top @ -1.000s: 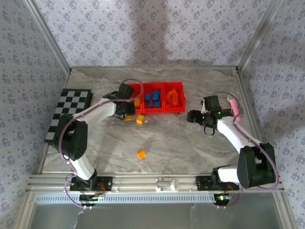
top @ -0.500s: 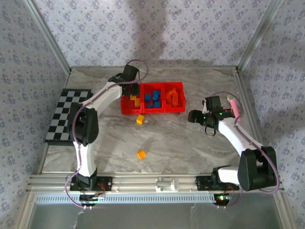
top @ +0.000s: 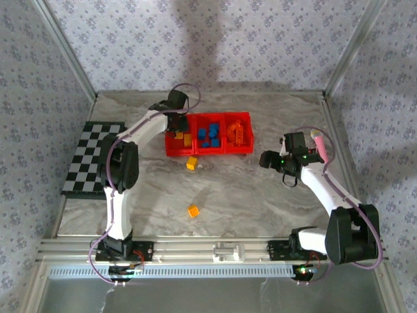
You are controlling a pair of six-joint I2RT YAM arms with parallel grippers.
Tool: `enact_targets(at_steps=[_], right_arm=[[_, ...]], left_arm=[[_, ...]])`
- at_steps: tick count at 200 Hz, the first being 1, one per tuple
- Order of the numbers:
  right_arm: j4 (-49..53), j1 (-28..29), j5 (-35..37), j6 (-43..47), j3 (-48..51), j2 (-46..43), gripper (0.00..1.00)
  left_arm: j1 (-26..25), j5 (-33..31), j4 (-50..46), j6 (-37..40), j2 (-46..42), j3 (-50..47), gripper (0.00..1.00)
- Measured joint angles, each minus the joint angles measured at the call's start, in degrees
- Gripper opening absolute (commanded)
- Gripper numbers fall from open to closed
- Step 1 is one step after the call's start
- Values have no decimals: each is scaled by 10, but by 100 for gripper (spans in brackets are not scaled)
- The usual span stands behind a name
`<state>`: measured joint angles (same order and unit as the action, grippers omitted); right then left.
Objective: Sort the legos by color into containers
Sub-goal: Place the lego in the container, then touch the container at the center of the table.
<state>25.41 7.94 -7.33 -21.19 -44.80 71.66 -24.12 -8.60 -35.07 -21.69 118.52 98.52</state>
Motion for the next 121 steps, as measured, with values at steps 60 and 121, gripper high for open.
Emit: enact_targets(at_steps=[60,121], right_arm=[[0,0,0,0,0,0,84],[0,0,0,0,0,0,84]], left_arm=[[3,7,6,0,19,0,42],[1,31,32,9,-3,-50,58]])
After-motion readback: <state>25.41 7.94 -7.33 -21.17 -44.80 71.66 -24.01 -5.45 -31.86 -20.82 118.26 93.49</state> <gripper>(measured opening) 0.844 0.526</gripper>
